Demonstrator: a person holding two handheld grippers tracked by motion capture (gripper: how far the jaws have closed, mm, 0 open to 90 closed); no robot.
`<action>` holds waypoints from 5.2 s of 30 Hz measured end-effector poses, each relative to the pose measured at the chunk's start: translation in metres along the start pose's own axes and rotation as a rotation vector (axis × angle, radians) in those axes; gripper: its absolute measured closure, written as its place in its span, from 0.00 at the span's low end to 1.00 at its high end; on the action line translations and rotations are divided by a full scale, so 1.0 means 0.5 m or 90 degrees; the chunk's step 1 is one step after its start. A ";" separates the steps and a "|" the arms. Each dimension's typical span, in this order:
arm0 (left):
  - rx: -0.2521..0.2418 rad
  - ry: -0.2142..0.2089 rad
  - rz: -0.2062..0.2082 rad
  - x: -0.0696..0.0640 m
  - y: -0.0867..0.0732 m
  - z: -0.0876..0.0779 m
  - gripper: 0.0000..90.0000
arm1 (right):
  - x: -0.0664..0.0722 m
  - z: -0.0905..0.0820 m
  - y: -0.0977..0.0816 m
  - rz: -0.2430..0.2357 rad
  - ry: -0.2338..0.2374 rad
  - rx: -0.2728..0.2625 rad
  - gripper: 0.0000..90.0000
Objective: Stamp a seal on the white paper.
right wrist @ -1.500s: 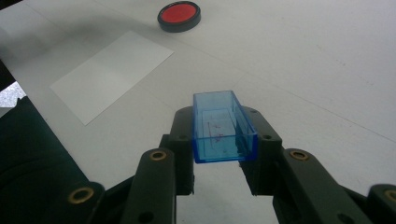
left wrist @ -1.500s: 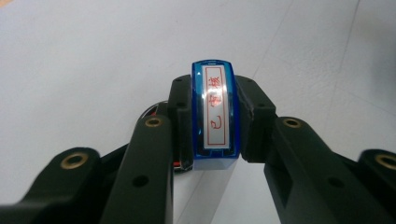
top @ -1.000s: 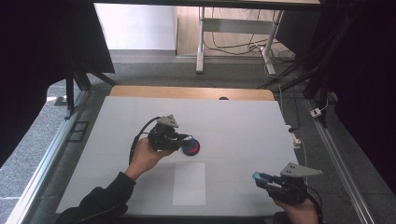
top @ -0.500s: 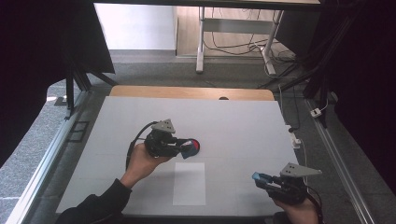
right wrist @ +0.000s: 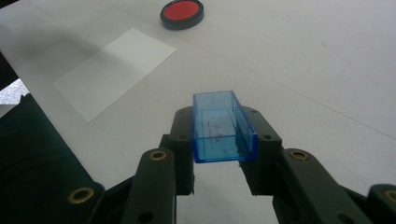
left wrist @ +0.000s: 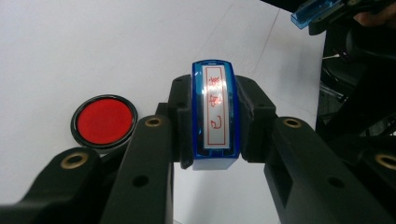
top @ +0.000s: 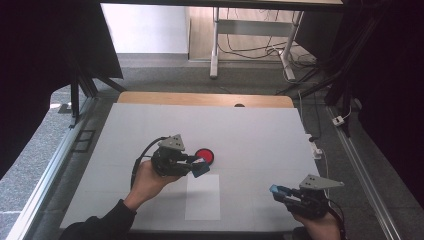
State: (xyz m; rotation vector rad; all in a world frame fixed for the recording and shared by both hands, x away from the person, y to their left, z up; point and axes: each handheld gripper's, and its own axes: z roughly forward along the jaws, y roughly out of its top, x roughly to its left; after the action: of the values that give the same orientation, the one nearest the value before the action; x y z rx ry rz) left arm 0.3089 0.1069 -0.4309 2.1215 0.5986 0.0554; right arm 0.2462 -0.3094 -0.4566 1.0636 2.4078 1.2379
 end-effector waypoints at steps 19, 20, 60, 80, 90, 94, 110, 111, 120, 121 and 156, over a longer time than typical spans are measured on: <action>0.039 -0.010 -0.001 -0.019 -0.038 0.047 0.78 | 0.001 0.000 0.000 -0.007 0.000 0.002 0.75; 0.040 -0.010 -0.004 -0.018 -0.042 0.051 0.78 | 0.002 0.000 0.000 -0.007 -0.002 0.004 0.75; 0.141 0.053 0.060 -0.038 -0.090 0.132 0.79 | 0.001 0.000 0.000 -0.005 0.003 0.004 0.75; 0.107 0.008 -0.031 -0.008 -0.102 0.129 0.79 | 0.001 0.002 0.000 -0.005 0.004 0.006 0.75; 0.115 0.021 -0.018 -0.015 -0.099 0.130 0.79 | 0.001 0.003 0.001 -0.006 0.004 0.009 0.75; 0.124 0.045 0.017 -0.031 -0.097 0.132 0.79 | 0.001 0.003 0.001 -0.008 0.004 0.009 0.75; 0.105 0.028 -0.014 -0.020 -0.104 0.131 0.79 | 0.001 0.003 0.002 -0.010 0.003 0.012 0.75; 0.105 0.030 -0.012 -0.020 -0.105 0.131 0.78 | 0.001 0.003 0.002 -0.011 0.003 0.012 0.75; 0.110 0.037 -0.014 -0.023 -0.101 0.130 0.78 | 0.002 0.003 0.002 -0.011 0.003 0.012 0.75; 0.111 0.037 -0.014 -0.023 -0.101 0.131 0.78 | 0.001 0.003 0.002 -0.011 0.003 0.012 0.75; 0.035 -0.008 0.000 -0.019 -0.062 0.056 0.78 | 0.001 0.003 0.002 -0.011 0.007 0.009 0.75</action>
State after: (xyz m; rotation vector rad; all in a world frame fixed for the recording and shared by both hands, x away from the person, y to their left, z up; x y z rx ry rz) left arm 0.2957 0.0961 -0.4700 2.1731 0.5996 0.0256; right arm 0.2473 -0.3076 -0.4567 1.0393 2.4316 1.2264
